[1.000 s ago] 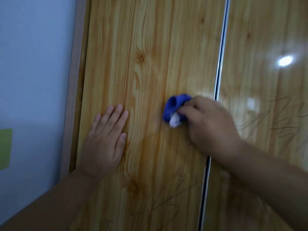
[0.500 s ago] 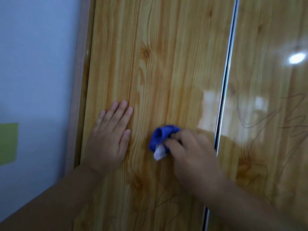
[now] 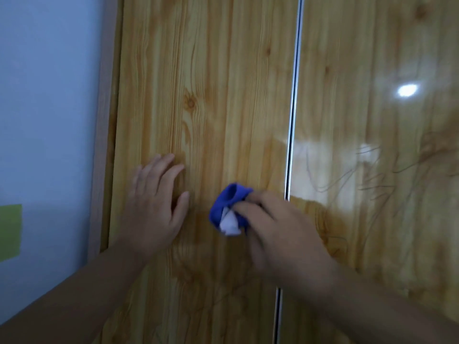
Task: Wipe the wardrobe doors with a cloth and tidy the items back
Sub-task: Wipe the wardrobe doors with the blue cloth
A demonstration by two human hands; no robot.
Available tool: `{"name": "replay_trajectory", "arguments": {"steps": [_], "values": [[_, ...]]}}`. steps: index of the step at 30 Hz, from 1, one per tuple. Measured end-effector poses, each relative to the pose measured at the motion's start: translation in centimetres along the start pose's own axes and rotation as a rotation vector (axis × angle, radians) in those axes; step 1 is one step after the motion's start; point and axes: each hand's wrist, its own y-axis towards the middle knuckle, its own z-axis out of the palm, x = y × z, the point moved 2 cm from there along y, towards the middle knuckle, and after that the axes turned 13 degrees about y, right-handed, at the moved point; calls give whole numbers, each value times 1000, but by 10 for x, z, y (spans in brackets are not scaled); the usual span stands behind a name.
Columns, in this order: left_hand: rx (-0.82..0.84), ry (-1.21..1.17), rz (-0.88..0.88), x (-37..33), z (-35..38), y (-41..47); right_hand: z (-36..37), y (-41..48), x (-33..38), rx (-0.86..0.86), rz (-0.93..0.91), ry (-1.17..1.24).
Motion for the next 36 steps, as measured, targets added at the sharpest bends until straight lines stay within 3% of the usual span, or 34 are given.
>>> {"name": "replay_trajectory", "arguments": {"steps": [5, 14, 20, 24, 32, 36], "values": [[46, 5, 88, -30, 3, 17, -41, 59, -40, -143, 124, -141], [21, 28, 82, -28, 17, 13, 15, 32, -43, -85, 102, -189], [13, -11, 75, -27, 19, 12, 84, -57, -1, 225, -82, -99], [-11, -14, 75, -28, 18, 10, 105, -94, 11, 317, -194, -99], [-7, -3, 73, -28, 18, 10, 74, -64, -10, 292, -236, -144], [-11, 6, 78, -27, 18, 11, 31, -12, -40, 104, -159, -268]]}}
